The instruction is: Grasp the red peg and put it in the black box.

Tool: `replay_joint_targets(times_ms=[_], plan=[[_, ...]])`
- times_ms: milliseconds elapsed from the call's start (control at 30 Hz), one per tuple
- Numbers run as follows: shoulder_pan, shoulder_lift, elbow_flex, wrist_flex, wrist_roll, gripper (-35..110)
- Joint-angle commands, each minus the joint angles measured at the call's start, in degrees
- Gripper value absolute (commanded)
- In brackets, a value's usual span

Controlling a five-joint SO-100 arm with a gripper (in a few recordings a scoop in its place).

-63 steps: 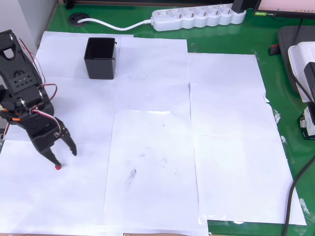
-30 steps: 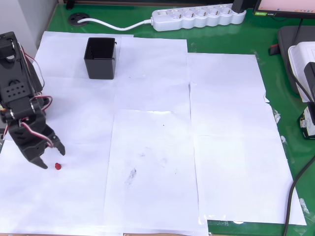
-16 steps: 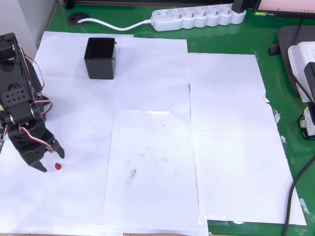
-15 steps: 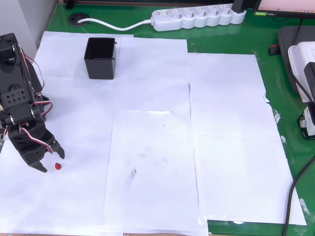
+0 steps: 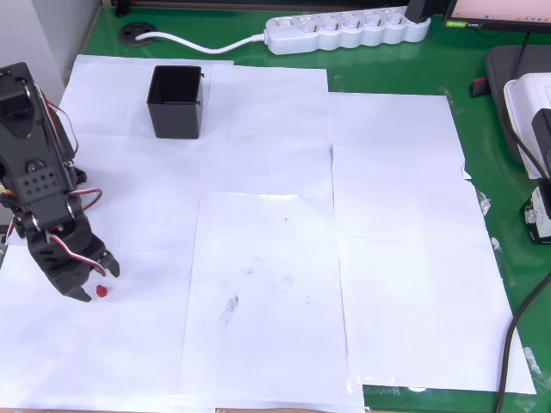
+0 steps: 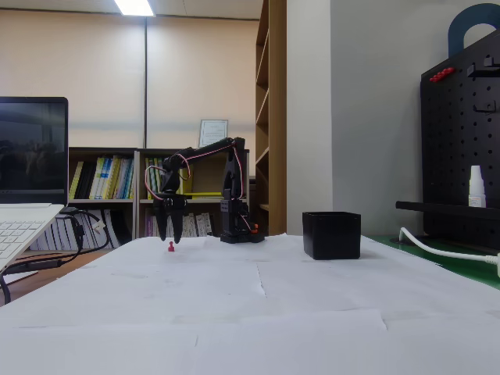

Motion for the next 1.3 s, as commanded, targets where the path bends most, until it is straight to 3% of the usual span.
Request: replay_joint_targets(times_ms=[0, 1267], plan=[[-0.18, 1.14, 3.96, -0.18, -3.87, 20], [0.18, 7.29, 2.81, -2.37, -8.44, 20]])
